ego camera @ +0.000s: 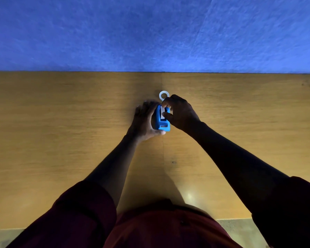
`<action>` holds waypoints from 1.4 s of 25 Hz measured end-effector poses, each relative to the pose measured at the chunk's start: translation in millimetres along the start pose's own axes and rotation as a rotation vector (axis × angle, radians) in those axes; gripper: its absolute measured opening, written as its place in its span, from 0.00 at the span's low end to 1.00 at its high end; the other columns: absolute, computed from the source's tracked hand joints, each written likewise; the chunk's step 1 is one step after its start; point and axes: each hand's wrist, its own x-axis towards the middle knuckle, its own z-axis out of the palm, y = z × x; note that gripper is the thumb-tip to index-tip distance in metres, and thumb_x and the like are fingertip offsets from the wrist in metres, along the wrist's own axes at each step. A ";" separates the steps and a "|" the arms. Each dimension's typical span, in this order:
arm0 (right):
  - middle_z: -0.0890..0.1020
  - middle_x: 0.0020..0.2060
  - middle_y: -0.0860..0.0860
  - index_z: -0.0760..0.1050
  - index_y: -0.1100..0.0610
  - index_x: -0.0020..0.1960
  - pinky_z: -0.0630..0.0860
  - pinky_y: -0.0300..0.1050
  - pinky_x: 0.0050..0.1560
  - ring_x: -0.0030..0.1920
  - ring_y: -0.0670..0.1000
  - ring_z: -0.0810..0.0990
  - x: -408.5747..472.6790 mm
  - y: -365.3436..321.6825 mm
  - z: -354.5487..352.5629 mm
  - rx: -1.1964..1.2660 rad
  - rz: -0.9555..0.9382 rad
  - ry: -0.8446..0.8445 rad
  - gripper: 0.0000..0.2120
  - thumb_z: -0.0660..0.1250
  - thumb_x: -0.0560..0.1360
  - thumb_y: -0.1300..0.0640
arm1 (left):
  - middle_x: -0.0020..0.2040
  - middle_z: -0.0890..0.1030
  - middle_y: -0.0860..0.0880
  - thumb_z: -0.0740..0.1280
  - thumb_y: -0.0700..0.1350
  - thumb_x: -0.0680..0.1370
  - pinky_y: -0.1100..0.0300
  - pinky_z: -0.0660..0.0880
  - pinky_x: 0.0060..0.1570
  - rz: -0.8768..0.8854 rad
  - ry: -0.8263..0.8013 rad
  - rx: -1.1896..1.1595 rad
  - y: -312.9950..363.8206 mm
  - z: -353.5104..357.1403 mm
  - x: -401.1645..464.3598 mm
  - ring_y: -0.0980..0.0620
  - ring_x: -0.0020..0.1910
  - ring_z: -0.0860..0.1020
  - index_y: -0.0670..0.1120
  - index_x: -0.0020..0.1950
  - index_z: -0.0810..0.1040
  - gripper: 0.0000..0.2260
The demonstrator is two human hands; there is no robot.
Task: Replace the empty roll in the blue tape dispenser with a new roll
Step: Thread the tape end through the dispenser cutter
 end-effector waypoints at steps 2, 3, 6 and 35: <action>0.81 0.51 0.52 0.78 0.57 0.57 0.70 0.37 0.42 0.44 0.45 0.75 1.3 -1.1 -1.4 -0.045 -0.027 -0.018 0.13 0.74 0.73 0.57 | 0.81 0.61 0.44 0.81 0.59 0.65 0.38 0.56 0.78 -0.006 0.003 -0.001 0.2 0.3 -0.7 0.40 0.81 0.56 0.47 0.81 0.59 0.51; 0.81 0.51 0.52 0.77 0.57 0.57 0.71 0.38 0.42 0.44 0.45 0.75 2.1 -1.7 -2.0 -0.059 -0.032 -0.023 0.14 0.74 0.73 0.57 | 0.81 0.60 0.44 0.81 0.59 0.65 0.38 0.55 0.79 -0.010 0.000 -0.002 0.5 0.7 -0.8 0.40 0.82 0.55 0.47 0.81 0.58 0.52; 0.81 0.51 0.52 0.77 0.56 0.58 0.73 0.39 0.43 0.45 0.46 0.76 3.1 -3.9 -1.3 -0.073 -0.019 -0.030 0.16 0.74 0.72 0.57 | 0.82 0.59 0.44 0.81 0.59 0.65 0.38 0.53 0.79 -0.019 -0.012 0.000 0.8 0.6 -0.1 0.41 0.83 0.53 0.47 0.82 0.57 0.52; 0.86 0.48 0.55 0.80 0.58 0.55 0.84 0.49 0.46 0.45 0.51 0.86 12.8 -8.0 -3.7 -0.036 0.013 -0.062 0.07 0.69 0.78 0.59 | 0.81 0.60 0.45 0.80 0.59 0.65 0.40 0.54 0.80 -0.023 -0.006 -0.003 -2.5 2.4 1.1 0.43 0.82 0.55 0.47 0.81 0.58 0.51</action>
